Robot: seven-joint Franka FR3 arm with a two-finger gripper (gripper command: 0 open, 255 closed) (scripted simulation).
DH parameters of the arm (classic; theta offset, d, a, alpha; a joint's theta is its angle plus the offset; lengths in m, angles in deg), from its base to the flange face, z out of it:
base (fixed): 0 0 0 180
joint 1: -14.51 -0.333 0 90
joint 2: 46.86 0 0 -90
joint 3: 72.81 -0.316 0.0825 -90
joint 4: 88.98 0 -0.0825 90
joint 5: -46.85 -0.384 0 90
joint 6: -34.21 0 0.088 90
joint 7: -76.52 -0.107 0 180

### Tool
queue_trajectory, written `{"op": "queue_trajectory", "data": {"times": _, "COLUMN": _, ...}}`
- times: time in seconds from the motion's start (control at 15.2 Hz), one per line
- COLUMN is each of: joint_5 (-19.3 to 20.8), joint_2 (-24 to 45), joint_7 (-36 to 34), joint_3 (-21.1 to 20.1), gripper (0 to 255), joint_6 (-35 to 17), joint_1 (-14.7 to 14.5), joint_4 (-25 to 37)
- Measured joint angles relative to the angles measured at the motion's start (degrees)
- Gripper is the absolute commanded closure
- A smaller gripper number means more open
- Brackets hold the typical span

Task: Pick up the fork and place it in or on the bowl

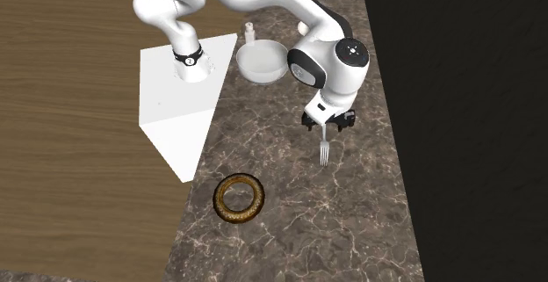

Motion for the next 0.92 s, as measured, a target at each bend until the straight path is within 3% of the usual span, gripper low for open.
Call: {"op": "queue_trajectory", "data": {"times": 0.92, "joint_5": -0.29, "joint_2": -1.11, "joint_7": 0.02, "joint_3": -0.21, "gripper": 255, "joint_6": 1.63, "joint_1": 0.14, "joint_4": 0.56}}
